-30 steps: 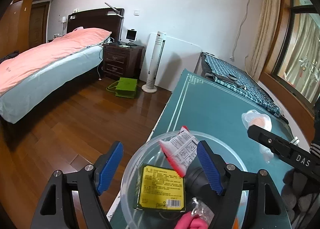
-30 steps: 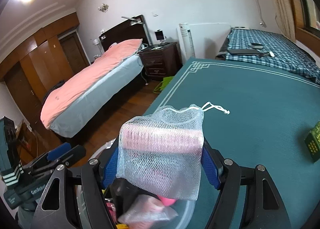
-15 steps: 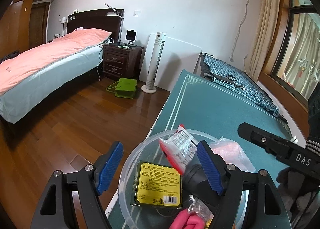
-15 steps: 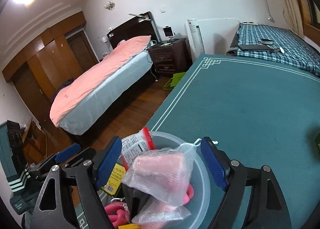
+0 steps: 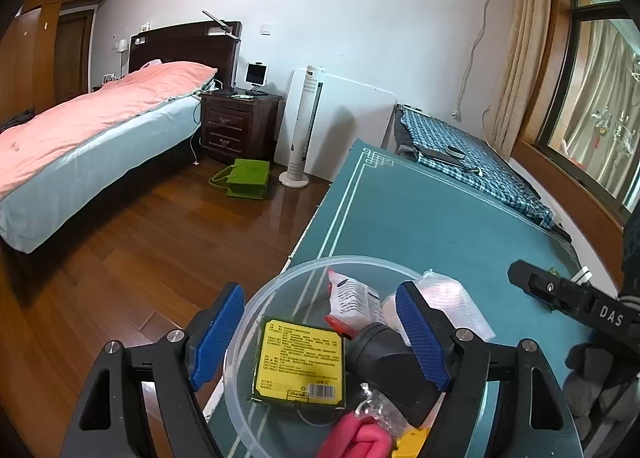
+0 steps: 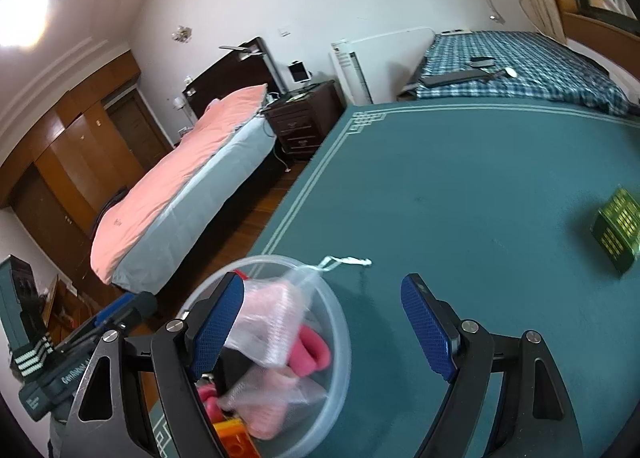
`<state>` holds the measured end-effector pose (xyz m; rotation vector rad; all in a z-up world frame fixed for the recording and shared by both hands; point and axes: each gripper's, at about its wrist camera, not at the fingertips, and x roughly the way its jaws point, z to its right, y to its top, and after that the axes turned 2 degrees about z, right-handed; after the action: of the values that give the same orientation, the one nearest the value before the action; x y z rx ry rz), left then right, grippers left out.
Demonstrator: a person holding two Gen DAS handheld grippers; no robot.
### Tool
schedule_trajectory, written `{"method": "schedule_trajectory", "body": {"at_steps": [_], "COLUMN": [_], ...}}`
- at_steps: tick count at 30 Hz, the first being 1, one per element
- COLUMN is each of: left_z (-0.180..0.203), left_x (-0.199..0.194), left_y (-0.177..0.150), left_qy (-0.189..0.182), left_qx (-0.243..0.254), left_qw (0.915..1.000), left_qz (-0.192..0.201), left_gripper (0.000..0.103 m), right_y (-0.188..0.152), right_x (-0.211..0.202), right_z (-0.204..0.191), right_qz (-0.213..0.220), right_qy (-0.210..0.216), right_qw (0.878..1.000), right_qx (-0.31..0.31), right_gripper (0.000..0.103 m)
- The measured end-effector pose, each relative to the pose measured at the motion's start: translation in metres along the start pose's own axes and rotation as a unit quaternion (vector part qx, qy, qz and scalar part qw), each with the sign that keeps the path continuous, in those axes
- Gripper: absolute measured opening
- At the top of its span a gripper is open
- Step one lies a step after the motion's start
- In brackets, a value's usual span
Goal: Organize objects
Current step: 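Release the snack packet with the left tool while the right tool drops the mesh bag into the basin, then move the right tool to the white foam block and grasp it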
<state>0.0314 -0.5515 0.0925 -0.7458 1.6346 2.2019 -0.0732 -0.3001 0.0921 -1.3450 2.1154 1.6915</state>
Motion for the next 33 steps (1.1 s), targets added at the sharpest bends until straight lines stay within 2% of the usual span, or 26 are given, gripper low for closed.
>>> {"method": "schedule_trajectory", "body": {"at_steps": [20,30,33], "left_z": [0.023,0.042,0.05], "left_x": [-0.004,-0.003,-0.004], "left_y": [-0.004,-0.004,-0.004], "left_qy": [-0.012,-0.022,-0.026], "left_qx": [0.013,0.028,0.033], "left_qw": [0.9998,0.9993,0.999], "left_qz": [-0.008,-0.012,-0.013], "left_gripper": [0.085,0.086,0.09], "right_y": [-0.027,-0.043,-0.045], "right_x": [-0.002,-0.017,-0.022], "right_z": [0.026,0.06,0.071], "right_qz": [-0.029,-0.033,-0.031], "right_qy": [-0.027,-0.048,-0.054], "right_qw": [0.999,0.998,0.997], "right_qx": [0.001,0.033,0.043], "right_gripper": [0.082,0.082,0.082]}}
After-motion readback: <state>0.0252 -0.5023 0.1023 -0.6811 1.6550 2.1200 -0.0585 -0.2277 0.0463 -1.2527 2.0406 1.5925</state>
